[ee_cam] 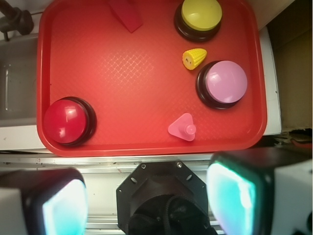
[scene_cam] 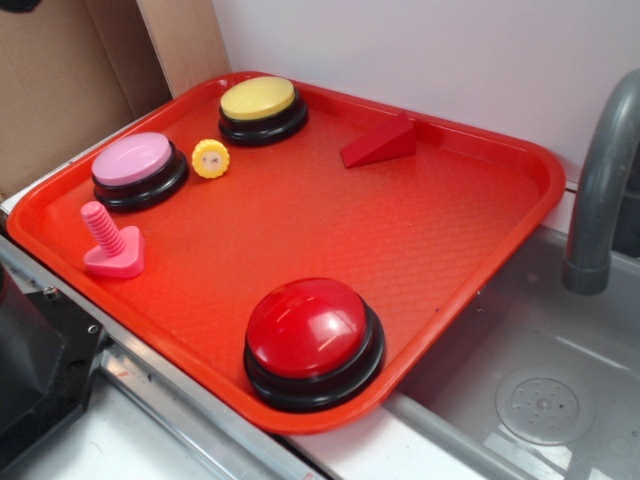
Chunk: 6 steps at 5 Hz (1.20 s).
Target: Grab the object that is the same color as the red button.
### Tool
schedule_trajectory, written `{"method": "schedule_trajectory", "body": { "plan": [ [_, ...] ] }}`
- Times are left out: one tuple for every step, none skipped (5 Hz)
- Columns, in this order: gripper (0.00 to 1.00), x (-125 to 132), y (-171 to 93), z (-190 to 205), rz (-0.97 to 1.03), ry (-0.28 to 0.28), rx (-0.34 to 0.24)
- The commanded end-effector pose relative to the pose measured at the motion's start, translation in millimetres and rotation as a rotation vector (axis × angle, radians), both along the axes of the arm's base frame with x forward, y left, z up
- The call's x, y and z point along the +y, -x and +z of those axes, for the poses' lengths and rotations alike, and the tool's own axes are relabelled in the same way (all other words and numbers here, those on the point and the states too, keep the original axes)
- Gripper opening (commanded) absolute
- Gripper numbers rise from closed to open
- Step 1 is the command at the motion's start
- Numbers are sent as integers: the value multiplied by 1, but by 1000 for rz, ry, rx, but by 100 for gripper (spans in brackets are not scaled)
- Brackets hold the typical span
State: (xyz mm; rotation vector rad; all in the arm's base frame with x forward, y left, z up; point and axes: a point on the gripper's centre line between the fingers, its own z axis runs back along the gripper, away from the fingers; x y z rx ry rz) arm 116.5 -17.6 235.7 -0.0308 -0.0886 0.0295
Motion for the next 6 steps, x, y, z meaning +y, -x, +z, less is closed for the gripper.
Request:
{"method": "schedule_trajectory", "body": {
  "plan": [
    [100, 0, 0, 0, 0, 0, 0],
    [100, 1, -19, -13, -121, -38, -23],
    [100, 4, -41, -23, -201, -48, -18],
    [100, 11, -73, -37, -339, -64, -37],
    [100, 17, -111, -61, -460, -14, -120],
    [100, 12, -146, -81, -463, -99, -158]
  ]
}}
